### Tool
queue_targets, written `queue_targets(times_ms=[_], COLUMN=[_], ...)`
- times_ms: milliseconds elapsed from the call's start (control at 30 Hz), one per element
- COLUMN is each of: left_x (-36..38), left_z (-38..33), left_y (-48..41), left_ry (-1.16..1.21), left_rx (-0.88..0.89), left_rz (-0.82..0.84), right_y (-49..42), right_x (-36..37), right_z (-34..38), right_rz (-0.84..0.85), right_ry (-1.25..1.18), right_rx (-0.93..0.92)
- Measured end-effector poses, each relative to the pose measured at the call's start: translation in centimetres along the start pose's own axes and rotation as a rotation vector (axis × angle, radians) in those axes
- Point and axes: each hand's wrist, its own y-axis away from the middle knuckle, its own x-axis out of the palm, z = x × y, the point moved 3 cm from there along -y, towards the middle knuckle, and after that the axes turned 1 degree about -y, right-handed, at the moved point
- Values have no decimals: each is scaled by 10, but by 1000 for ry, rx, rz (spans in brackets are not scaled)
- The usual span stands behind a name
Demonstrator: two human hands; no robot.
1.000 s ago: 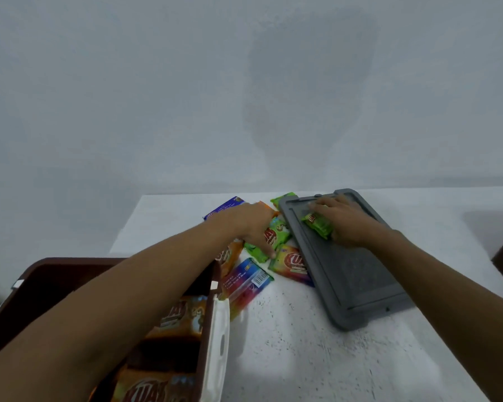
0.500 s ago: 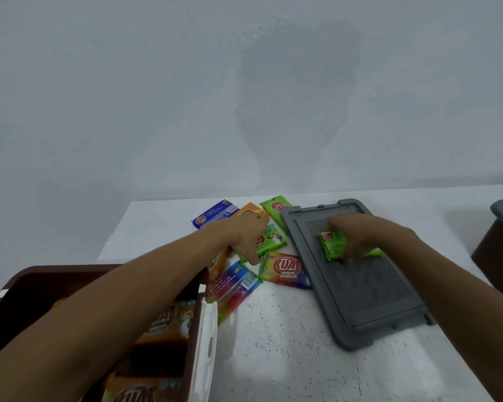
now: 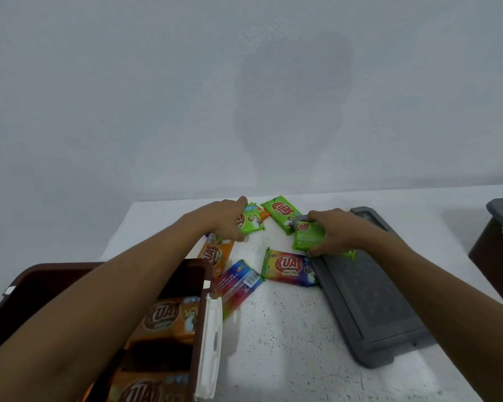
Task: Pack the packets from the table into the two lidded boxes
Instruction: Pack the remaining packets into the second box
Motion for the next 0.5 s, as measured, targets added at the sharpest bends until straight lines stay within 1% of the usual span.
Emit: queue_targets(times_ms=[67, 133, 233, 267, 333, 433, 500], left_x=[-1, 0, 7, 9, 7, -4, -3], left_z=[13, 22, 32, 35, 40, 50, 57], left_y=[3, 9, 16, 15, 13, 4, -4], left_ry=[49, 93, 42, 52, 88, 72, 14], left_rx=[-26, -21, -2, 17, 47, -37, -149], left_rz=[-9, 21, 87, 80, 7, -71, -40], right_y=[-1, -3, -5, -5, -7, -10, -11], right_x=[4, 8, 12, 12, 14, 16, 17], right_z=[7, 13, 25, 28, 34, 39, 41], right_rz=[-30, -40, -39, -35, -37, -37, -45], right_ry=[8, 23, 40, 37, 36, 35, 33], right_rx=[-11, -13, -20, -24, -33, -32, -30])
